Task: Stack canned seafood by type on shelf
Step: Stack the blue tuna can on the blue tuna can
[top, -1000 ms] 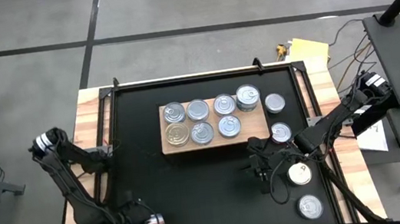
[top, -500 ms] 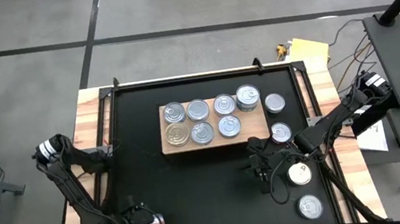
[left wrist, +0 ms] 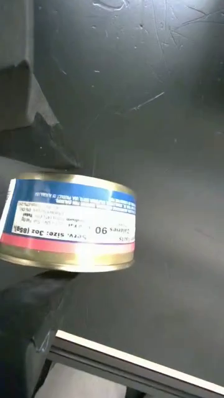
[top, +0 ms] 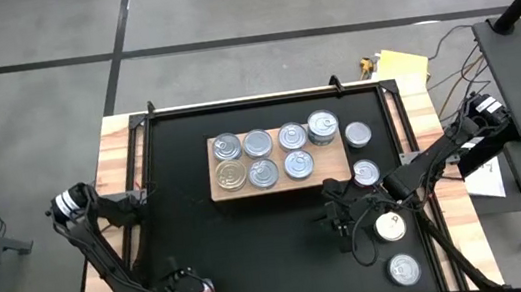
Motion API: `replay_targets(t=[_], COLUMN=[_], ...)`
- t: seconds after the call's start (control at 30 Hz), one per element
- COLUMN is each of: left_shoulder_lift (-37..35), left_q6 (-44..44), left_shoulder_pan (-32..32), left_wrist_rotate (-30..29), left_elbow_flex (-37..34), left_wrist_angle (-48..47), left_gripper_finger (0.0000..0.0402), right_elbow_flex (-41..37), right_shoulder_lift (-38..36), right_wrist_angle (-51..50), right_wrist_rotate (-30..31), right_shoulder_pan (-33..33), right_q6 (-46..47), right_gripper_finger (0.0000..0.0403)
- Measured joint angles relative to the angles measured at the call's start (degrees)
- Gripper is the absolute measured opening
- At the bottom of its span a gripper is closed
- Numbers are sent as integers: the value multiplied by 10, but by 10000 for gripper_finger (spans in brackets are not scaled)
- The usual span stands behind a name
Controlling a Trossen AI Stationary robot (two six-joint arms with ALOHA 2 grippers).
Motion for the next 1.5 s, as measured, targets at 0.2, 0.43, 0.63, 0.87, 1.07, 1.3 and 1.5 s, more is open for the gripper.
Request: replay_targets(t=[0.2,0.43,0.63,0.87,1.07,1.3,1.5], left_shoulder_lift=[21,24,-27,-73,-95,-129,-141], left_q6=[32,45,70,112,146,257,483], left_shoulder_pan=[0,-3,-12,12,67,132,153], left_wrist_rotate=[3,-52,-242,-375,-401,-402,-328], left_elbow_flex=[1,0,1,3,27,40,-15], left_wrist_angle=[16,23,26,31,22,59,299], left_gripper_finger=[175,174,174,174,174,174,174], right_elbow_flex=[0,0,0,-1,-1,-1,-1], right_shoulder_lift=[0,0,0,11,29,32,32], right_wrist_angle=[0,0,28,122,187,194,192], right_wrist_rotate=[0,0,0,1,1,2,30], right_shoulder_pan=[0,0,0,7,7,17,35], right_q6=[1,1,-22,-152,-233,-245,-247], right_gripper_finger=[9,9,9,9,9,9,9])
